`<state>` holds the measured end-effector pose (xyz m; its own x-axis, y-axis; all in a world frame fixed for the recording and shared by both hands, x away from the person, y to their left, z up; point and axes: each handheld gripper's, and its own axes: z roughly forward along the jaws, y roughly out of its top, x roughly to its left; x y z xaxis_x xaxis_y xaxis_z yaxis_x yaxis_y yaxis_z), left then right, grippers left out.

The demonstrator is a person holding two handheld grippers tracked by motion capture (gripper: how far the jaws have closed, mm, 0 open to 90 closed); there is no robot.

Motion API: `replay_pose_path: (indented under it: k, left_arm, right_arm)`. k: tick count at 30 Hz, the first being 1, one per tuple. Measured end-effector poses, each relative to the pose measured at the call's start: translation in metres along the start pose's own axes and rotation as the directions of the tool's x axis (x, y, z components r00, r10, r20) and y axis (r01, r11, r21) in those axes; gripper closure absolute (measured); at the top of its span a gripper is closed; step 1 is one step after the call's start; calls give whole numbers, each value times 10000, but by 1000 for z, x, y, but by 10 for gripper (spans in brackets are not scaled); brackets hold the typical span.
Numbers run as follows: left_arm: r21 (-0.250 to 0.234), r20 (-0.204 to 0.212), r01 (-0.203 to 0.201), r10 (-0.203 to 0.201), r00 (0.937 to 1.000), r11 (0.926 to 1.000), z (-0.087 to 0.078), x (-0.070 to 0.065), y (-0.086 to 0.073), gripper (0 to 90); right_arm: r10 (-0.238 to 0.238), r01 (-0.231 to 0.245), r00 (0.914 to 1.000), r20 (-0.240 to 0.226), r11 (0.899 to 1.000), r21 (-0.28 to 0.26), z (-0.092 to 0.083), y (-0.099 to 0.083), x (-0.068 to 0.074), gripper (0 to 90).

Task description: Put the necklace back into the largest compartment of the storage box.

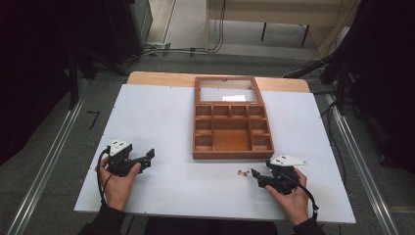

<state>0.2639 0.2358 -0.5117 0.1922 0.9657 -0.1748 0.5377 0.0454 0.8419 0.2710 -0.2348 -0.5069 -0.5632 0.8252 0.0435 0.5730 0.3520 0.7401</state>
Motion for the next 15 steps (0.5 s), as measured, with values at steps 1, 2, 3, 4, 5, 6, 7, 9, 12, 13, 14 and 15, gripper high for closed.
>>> replay_pose_path:
  k: [1,2,3,4,5,6,7,9,12,13,14,15]
  left_arm:
    - [1,-3,9,-9,10000,10000,0,0,0,117]
    - [2,-5,8,-8,10000,10000,0,0,0,117]
    - [3,4,3,-3,10000,10000,0,0,0,117]
    - [2,-3,14,-14,10000,10000,0,0,0,117]
    - [5,-5,8,-8,10000,10000,0,0,0,117]
    - [7,-10,4,-4,10000,10000,0,0,0,117]
    - [13,-19,9,-9,10000,10000,0,0,0,117]
    - [17,-10,2,-2,10000,10000,0,0,0,117]
    - [15,6,1,-1,10000,10000,0,0,0,117]
    - [10,9,-4,4,10000,10000,0,0,0,117]
    - [8,3,-2,2,10000,10000,0,0,0,117]
    - [10,5,-1,1,10000,10000,0,0,0,117]
  right_arm:
    - [-28,28,10000,-10,10000,25,0,0,1,317]
    - [-43,43,10000,-21,10000,21,1,0,1,320]
    - [-34,34,10000,-16,10000,32,1,1,2,321]
    - [-61,61,10000,-25,10000,44,2,1,2,323]
    - [-74,74,10000,-57,10000,54,2,1,3,324]
    - [-66,67,10000,-63,10000,43,3,1,4,327]
    - [-91,92,9999,-60,9999,62,3,1,4,330]
    - [-133,133,9999,-65,9999,46,4,2,5,334]
    - [-195,196,9998,-108,9998,50,5,3,7,343]
    - [-228,228,9996,-135,9997,31,5,3,8,346]
    - [-225,226,9996,-154,9997,61,6,3,9,349]
    - [-244,245,9996,-162,9997,47,6,3,10,351]
